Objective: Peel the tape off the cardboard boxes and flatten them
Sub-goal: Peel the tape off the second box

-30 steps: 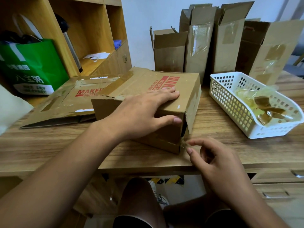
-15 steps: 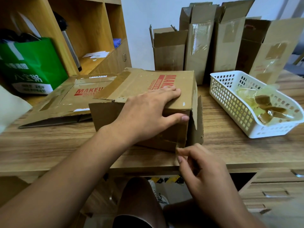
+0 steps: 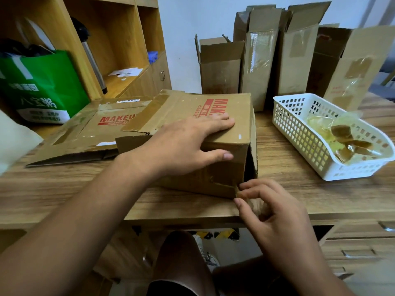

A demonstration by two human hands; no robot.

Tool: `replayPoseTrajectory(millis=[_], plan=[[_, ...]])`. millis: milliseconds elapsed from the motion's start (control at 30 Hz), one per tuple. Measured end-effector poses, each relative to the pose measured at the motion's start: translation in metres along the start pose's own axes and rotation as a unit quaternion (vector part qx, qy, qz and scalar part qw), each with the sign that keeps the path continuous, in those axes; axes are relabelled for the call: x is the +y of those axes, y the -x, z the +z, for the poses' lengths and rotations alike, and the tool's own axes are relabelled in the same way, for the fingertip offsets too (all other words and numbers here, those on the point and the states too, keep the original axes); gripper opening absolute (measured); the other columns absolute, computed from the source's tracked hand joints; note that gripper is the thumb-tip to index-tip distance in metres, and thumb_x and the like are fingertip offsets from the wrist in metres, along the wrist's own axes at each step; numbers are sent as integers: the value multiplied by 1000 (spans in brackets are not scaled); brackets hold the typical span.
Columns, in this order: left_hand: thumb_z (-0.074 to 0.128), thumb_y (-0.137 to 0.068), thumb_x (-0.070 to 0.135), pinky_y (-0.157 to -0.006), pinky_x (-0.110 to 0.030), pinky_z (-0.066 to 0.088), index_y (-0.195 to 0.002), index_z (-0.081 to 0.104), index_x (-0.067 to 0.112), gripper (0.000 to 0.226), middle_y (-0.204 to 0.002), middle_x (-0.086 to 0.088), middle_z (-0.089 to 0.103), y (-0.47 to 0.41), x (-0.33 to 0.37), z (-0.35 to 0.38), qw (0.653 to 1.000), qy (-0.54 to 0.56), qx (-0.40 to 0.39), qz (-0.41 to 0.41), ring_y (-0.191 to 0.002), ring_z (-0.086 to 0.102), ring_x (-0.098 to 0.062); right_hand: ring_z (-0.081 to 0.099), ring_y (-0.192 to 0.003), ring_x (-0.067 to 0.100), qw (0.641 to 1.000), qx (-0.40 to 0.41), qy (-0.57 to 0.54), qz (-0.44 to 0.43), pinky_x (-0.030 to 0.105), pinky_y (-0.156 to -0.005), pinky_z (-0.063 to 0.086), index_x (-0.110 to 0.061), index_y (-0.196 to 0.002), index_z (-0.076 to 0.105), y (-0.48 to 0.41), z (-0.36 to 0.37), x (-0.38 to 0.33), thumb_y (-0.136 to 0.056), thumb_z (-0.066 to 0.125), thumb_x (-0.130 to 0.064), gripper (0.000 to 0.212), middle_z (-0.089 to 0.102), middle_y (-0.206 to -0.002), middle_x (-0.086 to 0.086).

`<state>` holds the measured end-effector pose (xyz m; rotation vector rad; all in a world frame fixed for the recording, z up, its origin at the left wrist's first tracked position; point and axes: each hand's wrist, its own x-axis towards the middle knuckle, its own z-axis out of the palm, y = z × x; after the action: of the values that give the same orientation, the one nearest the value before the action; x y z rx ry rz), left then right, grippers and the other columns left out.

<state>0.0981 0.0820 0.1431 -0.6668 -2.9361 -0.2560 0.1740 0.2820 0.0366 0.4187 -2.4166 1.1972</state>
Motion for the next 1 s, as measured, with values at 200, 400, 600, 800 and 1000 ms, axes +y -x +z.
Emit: replayPoseTrajectory(millis=[200,400,600,800,1000], plan=[[42,-90,72,-117,-37,28,-155,14,54,73,-162,30,14,3,5,8,999,-33,40,5,-150,15,1,55,-69,-16,1000,9,-27,7,4,-67,41,-32,-81,68,2,7,-1,-84,72,-23,10,70,-106,-26],[36,-94,71,-117,-28,21,-157,10,50,72,-164,26,11,3,7,14,996,-62,69,17,-151,13,0,56,-76,-20,999,-1,-43,-20,-1,-69,39,-31,-81,67,6,14,-5,-87,76,-14,20,72,-106,-23],[30,-92,73,-119,-33,24,-158,7,48,74,-165,23,12,4,9,17,994,-77,79,12,-152,17,-5,66,-93,-11,997,-11,-71,-37,2,-74,44,-31,-83,68,5,19,-11,-84,69,-25,6,72,-106,-22],[33,-93,73,-117,-31,25,-158,10,49,73,-164,25,11,-2,10,16,994,-76,82,-4,-151,16,-2,67,-89,-9,982,-84,-111,-126,9,-76,50,-32,-92,68,13,14,-47,-87,66,-31,5,71,-100,-22],[29,-85,78,-113,-36,33,-154,5,56,76,-162,30,8,6,7,14,997,-64,50,-5,-151,17,-2,65,-98,16,975,-135,-172,-32,30,-80,54,-38,-118,60,-19,-38,-33,-89,60,-35,29,67,-104,-8]])
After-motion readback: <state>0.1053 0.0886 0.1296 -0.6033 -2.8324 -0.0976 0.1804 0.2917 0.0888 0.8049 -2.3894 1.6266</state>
